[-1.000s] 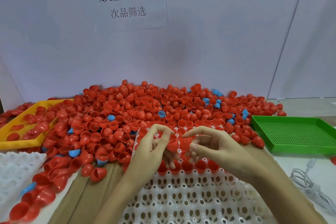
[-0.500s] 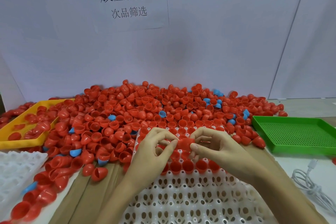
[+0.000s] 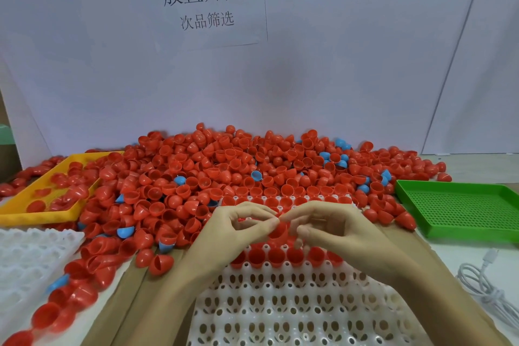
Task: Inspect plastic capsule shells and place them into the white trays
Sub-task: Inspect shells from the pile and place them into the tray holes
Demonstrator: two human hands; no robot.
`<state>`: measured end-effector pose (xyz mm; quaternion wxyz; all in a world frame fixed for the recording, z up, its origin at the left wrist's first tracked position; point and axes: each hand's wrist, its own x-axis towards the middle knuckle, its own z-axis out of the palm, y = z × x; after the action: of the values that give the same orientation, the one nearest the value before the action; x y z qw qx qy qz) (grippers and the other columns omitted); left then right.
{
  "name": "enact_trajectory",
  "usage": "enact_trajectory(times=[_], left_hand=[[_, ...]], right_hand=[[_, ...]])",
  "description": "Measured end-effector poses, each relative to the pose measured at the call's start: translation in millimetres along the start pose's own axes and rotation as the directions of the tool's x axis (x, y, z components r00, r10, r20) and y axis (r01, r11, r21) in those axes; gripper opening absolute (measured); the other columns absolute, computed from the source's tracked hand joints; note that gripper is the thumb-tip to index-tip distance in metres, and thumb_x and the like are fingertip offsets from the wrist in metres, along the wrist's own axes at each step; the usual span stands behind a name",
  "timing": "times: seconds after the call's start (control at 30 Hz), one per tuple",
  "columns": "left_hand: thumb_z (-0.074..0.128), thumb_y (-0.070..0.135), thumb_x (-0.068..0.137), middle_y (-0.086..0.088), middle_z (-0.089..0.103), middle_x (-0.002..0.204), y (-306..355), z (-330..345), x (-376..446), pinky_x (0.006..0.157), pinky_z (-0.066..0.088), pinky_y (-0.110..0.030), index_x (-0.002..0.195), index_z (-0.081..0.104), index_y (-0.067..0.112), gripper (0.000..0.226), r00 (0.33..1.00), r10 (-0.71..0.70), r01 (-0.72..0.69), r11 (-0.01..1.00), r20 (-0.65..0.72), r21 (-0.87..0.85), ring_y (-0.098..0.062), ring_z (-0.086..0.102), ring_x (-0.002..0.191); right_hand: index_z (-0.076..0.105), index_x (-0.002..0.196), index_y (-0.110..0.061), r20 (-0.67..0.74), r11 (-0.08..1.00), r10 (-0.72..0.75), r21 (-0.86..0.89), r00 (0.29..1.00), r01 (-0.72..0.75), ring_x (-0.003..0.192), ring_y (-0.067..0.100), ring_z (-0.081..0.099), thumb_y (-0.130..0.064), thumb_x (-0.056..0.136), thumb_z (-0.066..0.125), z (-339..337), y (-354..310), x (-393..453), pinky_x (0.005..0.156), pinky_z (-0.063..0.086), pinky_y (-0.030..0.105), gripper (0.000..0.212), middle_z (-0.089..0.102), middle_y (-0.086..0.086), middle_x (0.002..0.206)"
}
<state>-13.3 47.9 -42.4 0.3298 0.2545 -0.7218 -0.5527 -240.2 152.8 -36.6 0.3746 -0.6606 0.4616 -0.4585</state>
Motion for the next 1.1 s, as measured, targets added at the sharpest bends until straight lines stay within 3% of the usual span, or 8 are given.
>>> enact_trajectory(times=[0.2, 0.37, 0.5, 0.6, 0.77, 0.87, 0.97, 1.1], left_hand=[[0.077, 0.029, 0.094, 0.003, 0.080, 0.105, 1.7, -24.4, -6.3, 0.091, 0.061, -0.032, 0.097, 0.083, 0.028, 0.007, 0.997, -0.008, 0.015, 0.995, -0.070, 0.099, -0.015, 0.077, 0.097], [0.079, 0.034, 0.091, 0.006, 0.070, 0.114, -0.4, -52.5, -31.4, 0.089, 0.059, -0.030, 0.092, 0.083, 0.029, 0.007, 0.998, 0.035, -0.020, 0.956, -0.045, 0.294, -0.018, 0.070, 0.103], [0.081, 0.027, 0.091, 0.004, 0.067, 0.111, -4.2, -61.5, -55.2, 0.085, 0.059, -0.032, 0.091, 0.083, 0.025, 0.003, 0.998, 0.053, -0.043, 0.940, -0.020, 0.338, -0.020, 0.069, 0.092], [0.083, 0.025, 0.090, 0.006, 0.066, 0.110, -7.4, -66.7, -67.5, 0.079, 0.053, -0.021, 0.089, 0.081, 0.026, 0.002, 0.998, 0.064, -0.062, 0.915, 0.008, 0.399, -0.011, 0.066, 0.083], [0.085, 0.036, 0.085, 0.008, 0.064, 0.112, -15.5, -70.8, -75.4, 0.084, 0.058, -0.032, 0.086, 0.081, 0.030, 0.007, 0.998, -0.005, -0.031, 0.848, 0.065, 0.529, -0.019, 0.067, 0.094], [0.086, 0.041, 0.082, 0.011, 0.063, 0.114, -15.9, -70.5, -74.6, 0.078, 0.055, -0.024, 0.084, 0.080, 0.036, 0.007, 0.998, 0.026, -0.059, 0.799, 0.063, 0.598, -0.014, 0.066, 0.095], [0.087, 0.043, 0.081, 0.011, 0.065, 0.113, -16.1, -71.5, -74.0, 0.077, 0.053, -0.018, 0.090, 0.080, 0.038, 0.013, 0.996, 0.053, -0.087, 0.800, 0.075, 0.593, -0.015, 0.068, 0.093], [0.087, 0.043, 0.083, 0.006, 0.068, 0.109, -16.9, -72.6, -71.8, 0.083, 0.057, -0.027, 0.095, 0.080, 0.033, 0.018, 0.997, 0.045, -0.071, 0.852, 0.063, 0.519, -0.021, 0.070, 0.094]], right_hand=[[0.077, 0.119, -0.020, -0.118, 0.993, 0.075, 0.102, 0.990, -0.063, 0.093, 0.027, 0.074, -0.023, 0.102, 0.066, -14.3, 8.8, -1.9, 0.086, 0.060, 0.031, 0.021, 0.076, 0.012, 0.103], [0.078, 0.116, -0.019, -0.146, 0.990, 0.100, 0.114, 0.984, -0.084, 0.089, 0.027, 0.072, -0.026, 0.099, 0.065, -19.5, 15.4, -0.3, 0.084, 0.060, 0.030, 0.022, 0.075, 0.011, 0.099], [0.079, 0.114, -0.018, -0.139, 0.990, 0.108, 0.107, 0.984, -0.093, 0.088, 0.026, 0.073, -0.030, 0.097, 0.067, -16.4, 17.0, 0.5, 0.083, 0.061, 0.030, 0.023, 0.075, 0.010, 0.097], [0.078, 0.114, -0.017, -0.133, 0.989, 0.110, 0.113, 0.985, -0.095, 0.088, 0.025, 0.073, -0.027, 0.099, 0.065, -14.8, 18.5, 0.1, 0.083, 0.060, 0.030, 0.022, 0.074, 0.011, 0.097], [0.079, 0.112, -0.016, -0.156, 0.988, 0.111, 0.121, 0.982, -0.092, 0.085, 0.025, 0.072, -0.026, 0.099, 0.065, -16.4, 18.5, 0.2, 0.081, 0.060, 0.030, 0.021, 0.075, 0.010, 0.095], [0.079, 0.112, -0.015, -0.166, 0.988, 0.106, 0.131, 0.980, -0.085, 0.084, 0.025, 0.071, -0.022, 0.101, 0.063, -19.4, 19.4, 0.1, 0.081, 0.060, 0.031, 0.020, 0.074, 0.011, 0.094], [0.079, 0.112, -0.015, -0.172, 0.987, 0.106, 0.139, 0.979, -0.083, 0.084, 0.025, 0.071, -0.022, 0.100, 0.063, -20.9, 19.2, 0.4, 0.081, 0.060, 0.031, 0.021, 0.074, 0.011, 0.094], [0.079, 0.111, -0.015, -0.164, 0.987, 0.110, 0.137, 0.980, -0.088, 0.084, 0.025, 0.071, -0.022, 0.101, 0.063, -20.6, 19.8, 0.8, 0.081, 0.060, 0.031, 0.020, 0.073, 0.010, 0.094]])
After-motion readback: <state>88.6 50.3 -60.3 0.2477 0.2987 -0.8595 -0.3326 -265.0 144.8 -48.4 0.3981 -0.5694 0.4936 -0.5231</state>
